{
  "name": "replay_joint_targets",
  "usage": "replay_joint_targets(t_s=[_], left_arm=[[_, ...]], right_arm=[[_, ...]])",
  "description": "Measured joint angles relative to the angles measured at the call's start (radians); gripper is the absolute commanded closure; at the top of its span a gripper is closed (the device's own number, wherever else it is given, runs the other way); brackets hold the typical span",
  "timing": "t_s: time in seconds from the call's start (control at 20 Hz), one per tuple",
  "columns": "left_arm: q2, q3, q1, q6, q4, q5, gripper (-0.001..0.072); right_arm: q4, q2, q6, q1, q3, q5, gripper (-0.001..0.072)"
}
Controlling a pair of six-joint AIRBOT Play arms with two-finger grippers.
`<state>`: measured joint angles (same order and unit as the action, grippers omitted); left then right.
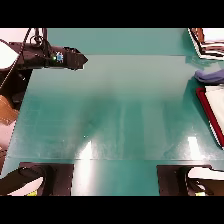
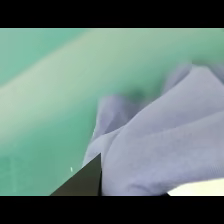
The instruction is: Fold the shirts.
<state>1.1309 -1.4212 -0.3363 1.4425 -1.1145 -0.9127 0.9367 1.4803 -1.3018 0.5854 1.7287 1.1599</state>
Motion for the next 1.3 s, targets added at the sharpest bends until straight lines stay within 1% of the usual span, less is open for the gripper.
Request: replay_joint_targets(t_s=[0.1,0.25,0.45,0.55,0.65,1.0,1.05,1.1,1.2,1.25,1.3], left_arm=[[0.000,0.000,0.000,0.000,0.000,0.002,0.0685],[0.000,0.000,0.000,0.000,0.001,0.005,0.0685],[0.000,0.000,0.000,0.000,0.001,0.005,0.0685],[0.000,0.000,0.000,0.000,0.001,0.006,0.0685],[0.000,0.000,0.000,0.000,0.000,0.007,0.0685],[0.000,0.000,0.000,-0.003,0.000,0.008,0.0685],[0.000,0.000,0.000,-0.003,0.000,0.008,0.0685],[0.000,0.000,0.000,-0.003,0.000,0.008,0.0685],[0.000,0.000,0.000,-0.003,0.000,0.008,0.0685],[0.000,0.000,0.000,-0.003,0.000,0.008,0.0685],[0.000,0.000,0.000,-0.003,0.000,0.007,0.0685]], right_arm=[[-0.002,0.000,0.006,0.004,0.069,0.010,0.0696],[0.009,-0.001,0.011,0.018,0.165,0.073,0.0696],[0.024,-0.034,0.014,0.057,0.185,0.158,0.0696],[0.032,-0.072,0.015,0.089,0.140,0.191,0.0696],[0.072,-0.124,0.015,0.129,0.067,0.218,0.0696],[0.328,-0.310,0.016,0.308,-0.266,0.250,0.0691],[0.349,-0.327,0.016,0.337,-0.309,0.248,0.0619],[0.367,-0.340,0.016,0.364,-0.344,0.245,0.0495],[0.396,-0.354,0.016,0.411,-0.407,0.239,0.0351],[0.399,-0.359,0.016,0.430,-0.432,0.235,0.0251],[0.406,-0.362,0.016,0.445,-0.449,0.229,0.0177]])
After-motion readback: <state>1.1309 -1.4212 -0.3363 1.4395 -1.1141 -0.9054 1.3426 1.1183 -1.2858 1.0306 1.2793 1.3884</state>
